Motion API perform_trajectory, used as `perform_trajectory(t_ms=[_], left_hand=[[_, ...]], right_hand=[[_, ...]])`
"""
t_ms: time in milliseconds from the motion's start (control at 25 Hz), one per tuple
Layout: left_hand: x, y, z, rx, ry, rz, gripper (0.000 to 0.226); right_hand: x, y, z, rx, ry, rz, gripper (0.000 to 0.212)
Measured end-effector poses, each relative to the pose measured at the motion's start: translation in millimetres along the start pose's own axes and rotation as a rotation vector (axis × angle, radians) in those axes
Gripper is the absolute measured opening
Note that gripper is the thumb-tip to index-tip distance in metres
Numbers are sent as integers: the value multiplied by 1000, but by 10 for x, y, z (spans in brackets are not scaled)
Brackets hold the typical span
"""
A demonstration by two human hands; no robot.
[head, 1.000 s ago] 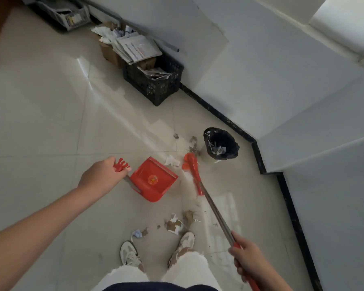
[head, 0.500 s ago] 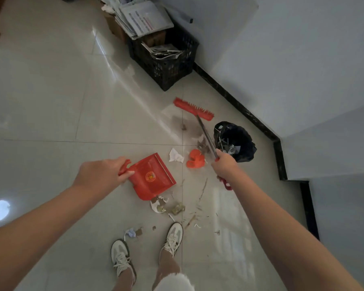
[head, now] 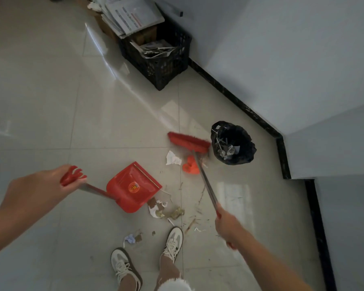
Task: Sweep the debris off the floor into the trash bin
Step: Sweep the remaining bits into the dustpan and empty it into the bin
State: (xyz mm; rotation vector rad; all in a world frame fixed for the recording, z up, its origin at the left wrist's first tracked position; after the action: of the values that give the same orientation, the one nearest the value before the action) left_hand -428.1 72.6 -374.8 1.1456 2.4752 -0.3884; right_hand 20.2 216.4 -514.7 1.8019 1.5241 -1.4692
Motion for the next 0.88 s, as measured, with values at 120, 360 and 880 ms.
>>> perform_trajectory(t_ms=[120, 360, 880], left_hand=[[214, -404, 54, 67, 76, 9, 61], [-34, -56, -563, 222, 155, 46, 42], [-7, -1304, -483, 89, 117, 144, 25]], right_hand=[[-633, 509, 175, -69, -43, 16, 59], [-1540, 707, 5, -149, -114, 47, 53], [-1288, 10, 843, 387, 249, 219, 44]])
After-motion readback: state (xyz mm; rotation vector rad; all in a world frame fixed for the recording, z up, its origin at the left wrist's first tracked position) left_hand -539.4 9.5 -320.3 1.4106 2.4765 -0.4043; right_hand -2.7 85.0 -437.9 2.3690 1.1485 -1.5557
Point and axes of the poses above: each hand's wrist, its own x-axis towards the middle knuckle, its own z-axis out of the palm, y = z × x, the point moved 4 cm from there along x, towards the middle knuckle, and after that the axes turned 15 degrees about x, right-handed, at the moved point
